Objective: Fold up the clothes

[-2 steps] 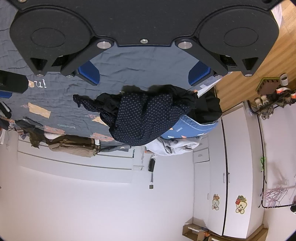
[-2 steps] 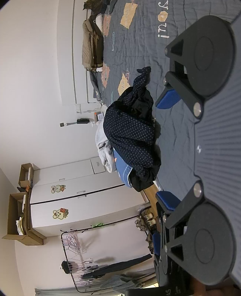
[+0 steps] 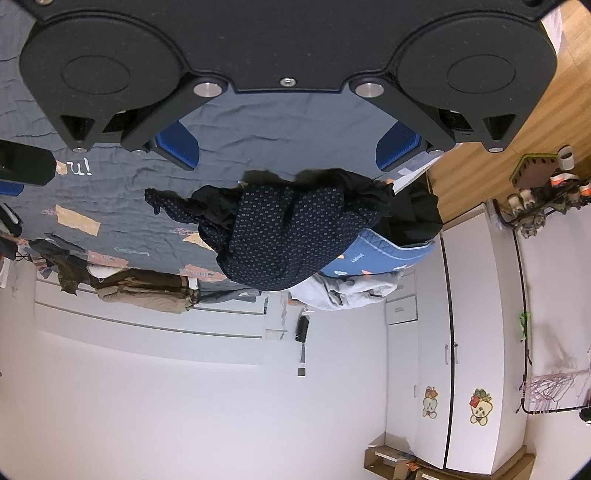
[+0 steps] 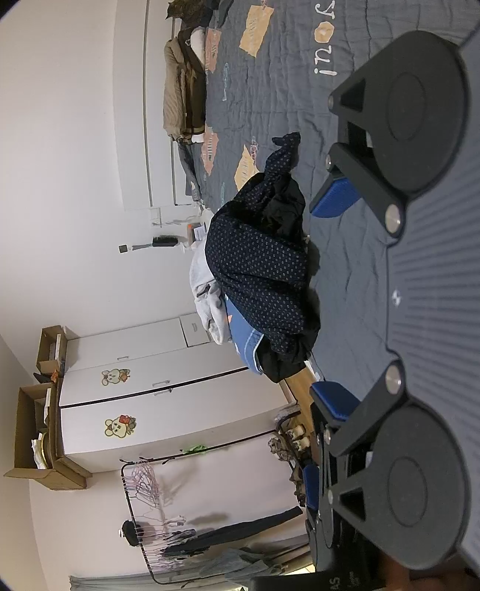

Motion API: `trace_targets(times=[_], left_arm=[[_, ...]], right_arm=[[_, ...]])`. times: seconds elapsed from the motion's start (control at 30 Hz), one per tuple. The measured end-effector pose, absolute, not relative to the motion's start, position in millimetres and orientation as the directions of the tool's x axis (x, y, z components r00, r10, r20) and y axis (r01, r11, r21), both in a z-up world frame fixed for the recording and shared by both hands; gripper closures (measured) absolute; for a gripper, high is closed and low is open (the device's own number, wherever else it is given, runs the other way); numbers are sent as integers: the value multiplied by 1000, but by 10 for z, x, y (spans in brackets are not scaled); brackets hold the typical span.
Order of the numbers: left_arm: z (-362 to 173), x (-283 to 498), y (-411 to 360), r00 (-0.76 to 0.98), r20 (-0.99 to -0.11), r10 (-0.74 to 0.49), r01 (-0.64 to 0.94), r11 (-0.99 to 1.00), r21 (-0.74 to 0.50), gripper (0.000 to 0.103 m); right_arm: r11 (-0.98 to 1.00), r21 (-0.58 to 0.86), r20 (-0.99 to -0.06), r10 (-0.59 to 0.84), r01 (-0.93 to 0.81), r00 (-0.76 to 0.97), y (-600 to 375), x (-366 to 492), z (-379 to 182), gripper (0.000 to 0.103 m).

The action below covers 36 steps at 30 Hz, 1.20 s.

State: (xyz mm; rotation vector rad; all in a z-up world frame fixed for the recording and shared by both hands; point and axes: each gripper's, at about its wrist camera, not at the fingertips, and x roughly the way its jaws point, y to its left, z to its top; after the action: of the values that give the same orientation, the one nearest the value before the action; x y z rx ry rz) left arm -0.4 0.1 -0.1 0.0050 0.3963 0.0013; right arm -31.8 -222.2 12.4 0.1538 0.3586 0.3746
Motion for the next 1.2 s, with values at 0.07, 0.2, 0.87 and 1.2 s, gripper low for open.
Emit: trace_targets(times=[0.07,0.2,0.87,1.2], left_arm=[[5,8,-8,923,-385,6,-3,1000,8,0],[30,15,-37,923,-386,10,-7,1000,11,0],[21,6,-36,917,-399,12,-5,1000,17,0],[31,-1,-40,917,-398,14,-6,1000,22,0]], right_arm=[[920,212,-313,384,-330,869,-2225,-314,114,8],[919,213,-313,385,-331,868,-2232,-307,95,8],[920,205,-316,386,-335,867,-2183,-336,126,8],[916,209,-318,394,-341,863,-2170,-323,111,8]])
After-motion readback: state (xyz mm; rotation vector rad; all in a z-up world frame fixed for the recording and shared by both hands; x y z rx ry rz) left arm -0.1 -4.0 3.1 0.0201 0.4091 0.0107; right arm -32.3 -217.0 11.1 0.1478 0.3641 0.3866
